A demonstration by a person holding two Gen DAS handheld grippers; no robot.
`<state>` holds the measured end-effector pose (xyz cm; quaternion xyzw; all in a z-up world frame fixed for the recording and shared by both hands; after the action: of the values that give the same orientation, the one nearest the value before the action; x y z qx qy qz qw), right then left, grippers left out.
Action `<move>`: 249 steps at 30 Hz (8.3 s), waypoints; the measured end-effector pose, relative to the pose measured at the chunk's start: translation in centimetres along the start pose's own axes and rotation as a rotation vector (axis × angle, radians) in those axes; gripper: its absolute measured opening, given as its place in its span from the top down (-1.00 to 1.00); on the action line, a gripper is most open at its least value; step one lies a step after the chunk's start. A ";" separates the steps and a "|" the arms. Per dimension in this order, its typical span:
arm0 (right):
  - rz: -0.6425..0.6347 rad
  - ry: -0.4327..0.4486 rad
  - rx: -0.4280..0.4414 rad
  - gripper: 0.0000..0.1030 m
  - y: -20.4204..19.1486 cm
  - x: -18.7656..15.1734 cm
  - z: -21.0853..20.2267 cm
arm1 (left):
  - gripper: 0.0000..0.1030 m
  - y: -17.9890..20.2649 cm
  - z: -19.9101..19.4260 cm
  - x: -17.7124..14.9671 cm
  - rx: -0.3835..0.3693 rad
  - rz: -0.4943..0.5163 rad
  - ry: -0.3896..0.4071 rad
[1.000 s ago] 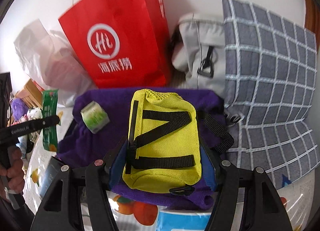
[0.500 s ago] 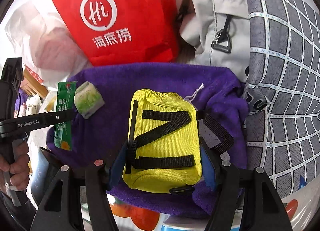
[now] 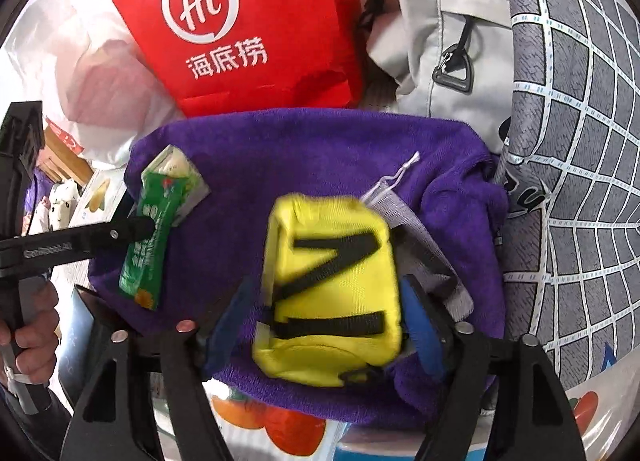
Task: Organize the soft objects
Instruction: 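Lower the yellow pouch onto the towel with the right tool while the left tool releases the green packet, then open both tools and withdraw from the purple towel, then grasp a white cloth glove with the right tool while the left tool grasps the white sponge block, then lift and carry the glove and sponge block toward the purple towel with both tools, then lower the glove and sponge block onto the towel and open both tools, then withdraw both open tools from the purple towel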
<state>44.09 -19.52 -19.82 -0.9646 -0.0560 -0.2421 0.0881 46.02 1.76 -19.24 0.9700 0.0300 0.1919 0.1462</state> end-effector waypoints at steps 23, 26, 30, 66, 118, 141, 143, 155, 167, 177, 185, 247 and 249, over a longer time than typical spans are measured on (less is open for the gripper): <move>-0.093 0.073 0.069 -0.13 -6.0 -11.6 -9.2 | -0.26 -3.5 -11.0 -10.1 0.032 -0.020 0.137; -0.096 0.043 0.055 0.03 -6.1 -14.1 -9.5 | -0.26 -3.9 -11.9 -11.5 0.020 -0.039 0.141; -0.093 0.013 0.039 0.12 -5.9 -17.1 -10.0 | -0.26 -4.5 -12.7 -13.1 -0.009 -0.060 0.145; -0.104 0.081 0.075 0.60 -5.2 -26.2 -13.8 | -0.47 0.5 -10.0 -21.8 -0.011 0.050 0.114; 0.067 0.188 -0.034 0.59 0.2 -28.4 -18.2 | 0.35 0.2 -17.6 -25.5 -0.008 0.097 0.256; 0.052 0.314 -0.055 0.58 -1.0 -23.1 -23.1 | 0.35 1.5 -21.1 -21.8 -0.028 0.112 0.326; 0.051 0.317 -0.054 0.58 -1.0 -22.1 -23.0 | 0.35 1.6 -21.0 -21.0 -0.035 0.110 0.328; 0.069 0.328 -0.052 0.58 -0.1 -16.2 -21.3 | 0.35 1.8 -18.7 -16.4 -0.014 0.111 0.312; 0.081 0.302 -0.032 0.58 0.4 -9.6 -17.9 | 0.35 1.4 -15.1 -11.5 0.020 0.098 0.289; 0.080 0.311 -0.007 0.58 0.9 -4.2 -15.3 | 0.34 2.2 -12.5 -7.1 0.046 0.123 0.276; 0.104 0.288 0.029 0.57 1.4 -0.1 -12.2 | 0.34 2.0 -10.6 -4.1 0.066 0.124 0.263; 0.054 0.177 0.026 0.05 1.6 -0.9 -7.0 | -0.33 2.0 -2.8 -4.3 0.044 0.088 -0.005; 0.059 0.173 0.033 0.05 1.4 -2.1 -7.5 | -0.33 1.6 -3.7 -4.9 0.048 0.085 0.005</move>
<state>39.05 -22.52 -14.54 -0.9397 -0.0240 -0.3211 0.1156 40.06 0.66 -17.25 0.9731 -0.0061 0.1996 0.1147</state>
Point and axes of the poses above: each gripper's, at about its wrist camera, not at the fingertips, and z roughly the way its jaws point, y to its right, x to its top, the point moved 2 cm from there along z, roughly the way its jaws point, and after that the axes turned 2 degrees about -x, right-handed, at the moved point
